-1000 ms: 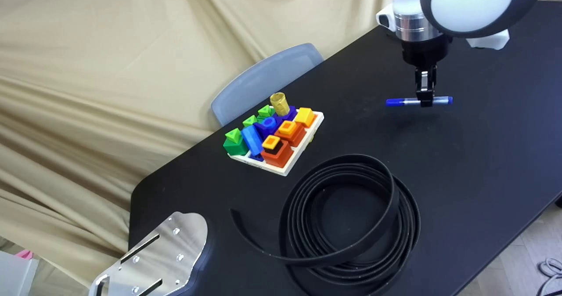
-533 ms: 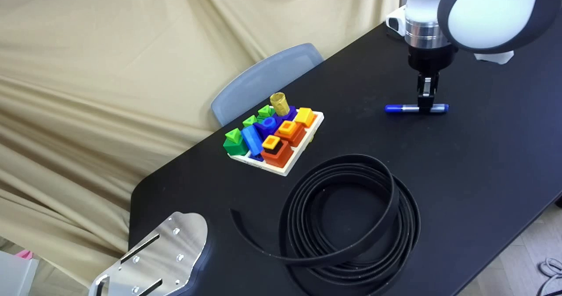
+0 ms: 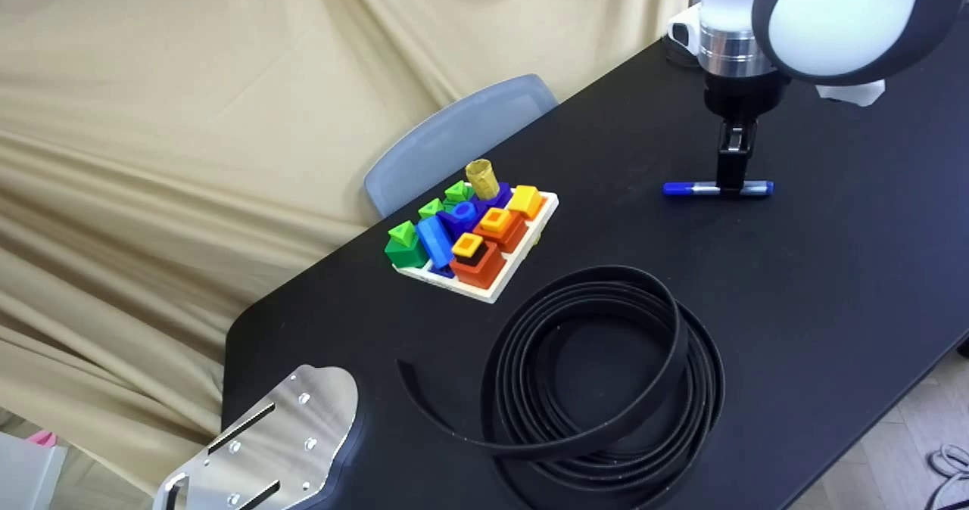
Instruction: Turn the marker a bit to the left
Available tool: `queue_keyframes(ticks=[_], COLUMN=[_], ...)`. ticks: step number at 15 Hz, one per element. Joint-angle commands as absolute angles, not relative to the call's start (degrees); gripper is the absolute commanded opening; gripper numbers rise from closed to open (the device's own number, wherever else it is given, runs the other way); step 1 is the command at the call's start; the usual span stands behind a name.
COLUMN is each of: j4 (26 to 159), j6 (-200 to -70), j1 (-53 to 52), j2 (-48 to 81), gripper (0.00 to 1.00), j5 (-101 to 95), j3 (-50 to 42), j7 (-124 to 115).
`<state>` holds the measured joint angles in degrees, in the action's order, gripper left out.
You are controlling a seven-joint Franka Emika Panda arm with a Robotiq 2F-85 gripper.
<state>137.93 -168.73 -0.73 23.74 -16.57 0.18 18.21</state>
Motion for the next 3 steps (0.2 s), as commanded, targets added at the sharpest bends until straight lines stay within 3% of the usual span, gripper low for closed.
queue_keyframes(ticks=[1, 3], j4=[141.23, 142.84], j6=[-163.21, -159.37], j1=[-1.18, -2.18], j2=[16.80, 13.08], gripper=[1.00, 1.00], j5=[-14.61, -14.28], j3=[0.56, -0.35], j7=[14.98, 12.81])
